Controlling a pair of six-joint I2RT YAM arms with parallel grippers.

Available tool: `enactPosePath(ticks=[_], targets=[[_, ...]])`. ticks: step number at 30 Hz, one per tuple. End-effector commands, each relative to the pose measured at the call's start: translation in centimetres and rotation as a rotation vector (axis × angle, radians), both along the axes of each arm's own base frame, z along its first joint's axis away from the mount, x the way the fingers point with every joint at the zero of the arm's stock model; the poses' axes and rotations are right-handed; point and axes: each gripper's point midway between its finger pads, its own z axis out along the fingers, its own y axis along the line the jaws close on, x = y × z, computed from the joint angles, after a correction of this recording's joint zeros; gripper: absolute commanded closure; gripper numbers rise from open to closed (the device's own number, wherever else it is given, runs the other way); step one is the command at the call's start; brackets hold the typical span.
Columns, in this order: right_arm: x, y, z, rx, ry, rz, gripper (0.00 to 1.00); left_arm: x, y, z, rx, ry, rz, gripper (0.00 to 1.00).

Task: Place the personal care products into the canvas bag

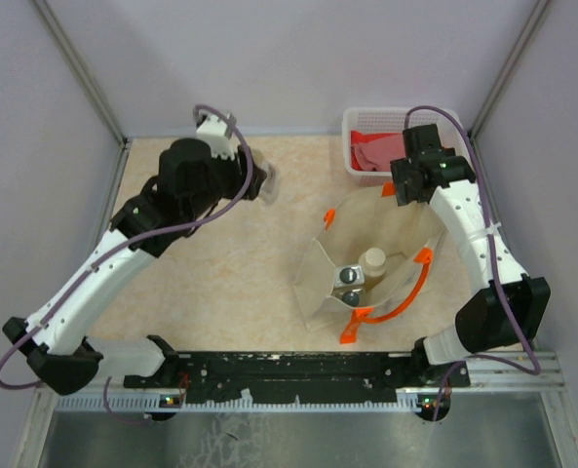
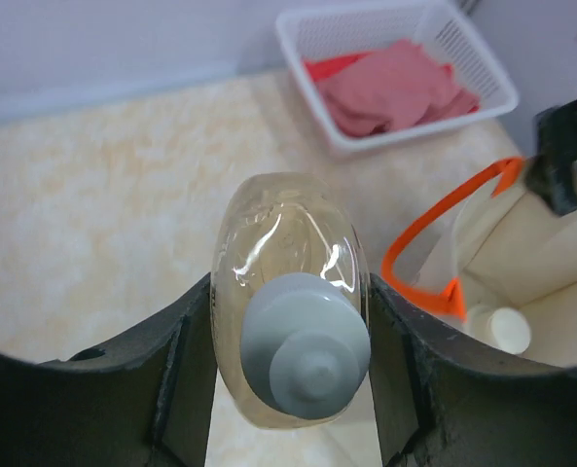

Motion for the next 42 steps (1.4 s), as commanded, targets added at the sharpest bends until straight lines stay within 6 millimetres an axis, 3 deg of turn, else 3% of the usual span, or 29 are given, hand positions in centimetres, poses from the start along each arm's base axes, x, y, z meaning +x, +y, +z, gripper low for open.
enactPosePath(ticks=[1, 3, 7, 13, 16, 21, 26, 33, 42], targets=[[0.4, -0.4, 1.9, 0.01, -0.081, -0.009, 0.14, 1.1, -5.0, 13.9, -0.104, -0.444, -0.255, 1.0], [0.4, -0.4, 1.7, 0.009, -0.075, -0.012, 0.14, 0.2, -7.7, 15.4, -0.124, -0.489, -0.406, 1.0], [0.4, -0.5, 1.8, 0.008, -0.075, -0.018, 0.14, -2.5, -13.1, 15.0, -0.156, -0.495, -0.748, 1.0], [0.4, -0.3, 1.8, 0.02, -0.07, -0.022, 0.14, -7.0, -16.9, 15.7, -0.231, -0.558, -1.052, 1.0], [0.4, -0.5, 1.7, 0.01, -0.067, -0.032, 0.13, -7.6, -18.3, 14.9, -0.229, -0.555, -1.129, 1.0], [0.3, -0.9, 1.8, -0.006, -0.069, -0.059, 0.13, -7.4, -20.3, 11.7, -0.194, -0.524, -1.187, 1.0], [0.4, -0.7, 1.5, 0.013, -0.065, -0.072, 0.12, -5.7, -22.0, 7.8, -0.07, -0.55, -1.158, 1.0], [0.2, -0.6, 1.0, 0.023, -0.055, -0.08, 0.12, -3.2, -23.5, 4.6, 0.037, -0.578, -1.14, 1.0], [0.2, -0.8, 1.0, 0.008, -0.049, -0.078, 0.12, -2.2, -25.0, -0.3, 0.082, -0.496, -1.158, 1.0]])
